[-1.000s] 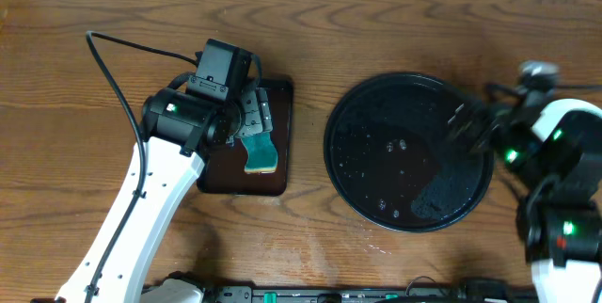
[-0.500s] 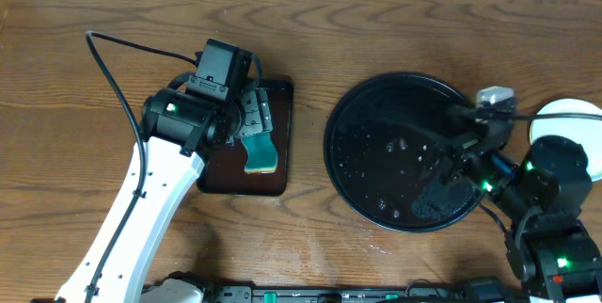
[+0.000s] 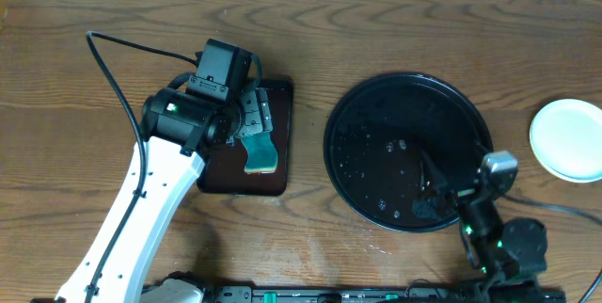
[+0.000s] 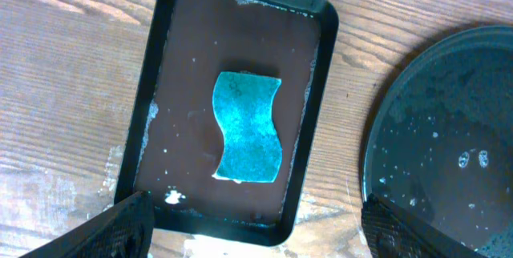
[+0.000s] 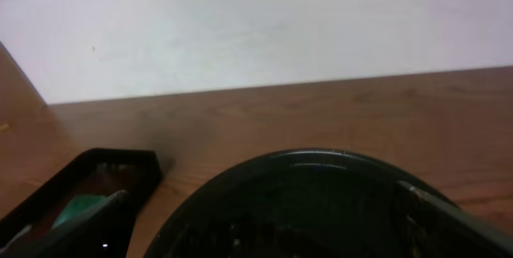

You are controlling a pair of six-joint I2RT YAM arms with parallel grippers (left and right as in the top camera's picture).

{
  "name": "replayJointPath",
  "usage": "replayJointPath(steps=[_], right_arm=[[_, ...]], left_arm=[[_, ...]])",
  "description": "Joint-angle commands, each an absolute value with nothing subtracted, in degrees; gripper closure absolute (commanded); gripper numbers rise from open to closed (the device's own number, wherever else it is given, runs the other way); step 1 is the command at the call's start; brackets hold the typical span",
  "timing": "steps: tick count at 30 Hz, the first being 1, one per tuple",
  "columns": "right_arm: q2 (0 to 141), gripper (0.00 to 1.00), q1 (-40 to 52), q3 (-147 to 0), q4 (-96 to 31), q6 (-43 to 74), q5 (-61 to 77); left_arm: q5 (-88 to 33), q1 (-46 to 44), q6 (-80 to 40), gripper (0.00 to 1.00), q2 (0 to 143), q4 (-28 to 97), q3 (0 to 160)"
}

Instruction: Clean dirty plates on tray and stack at the side

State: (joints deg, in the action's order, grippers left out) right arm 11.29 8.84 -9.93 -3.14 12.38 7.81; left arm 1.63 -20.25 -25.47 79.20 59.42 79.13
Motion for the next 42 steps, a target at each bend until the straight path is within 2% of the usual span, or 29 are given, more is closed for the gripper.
replayJointPath(steps=[1, 4, 6, 19, 38, 40, 42], right_arm=[[5.8, 0.01, 9.4, -5.2, -0.6, 11.3, 5.3], [2.0, 0.01, 9.4, -0.3, 3.0, 11.3, 5.1], [0.1, 0.01, 9.4, -0.3, 0.6, 11.3, 4.4], [0.3, 0.01, 9.4, -0.3, -4.3, 11.3, 3.2], [0.6, 0.01, 9.4, -0.3, -4.1, 11.3, 3.2], [0.6, 0.01, 9.4, -0.3, -4.1, 11.3, 3.2], [0.6, 0.01, 9.4, -0.3, -4.1, 11.3, 3.2]], left_arm=[[1.9, -20.1, -25.3, 0.17, 79.0, 59.5, 80.1], [1.9, -20.1, -25.3, 0.17, 79.0, 59.5, 80.1], [1.9, -20.1, -25.3, 0.17, 79.0, 59.5, 80.1], [1.9, -20.1, -25.3, 0.17, 79.0, 59.5, 80.1], [3.0, -20.6, -24.8, 0.17, 78.1, 59.8, 78.9], [6.1, -20.6, -24.9, 0.17, 76.3, 57.2, 76.9], [7.2, -20.6, -24.3, 0.17, 73.0, 49.0, 72.6]])
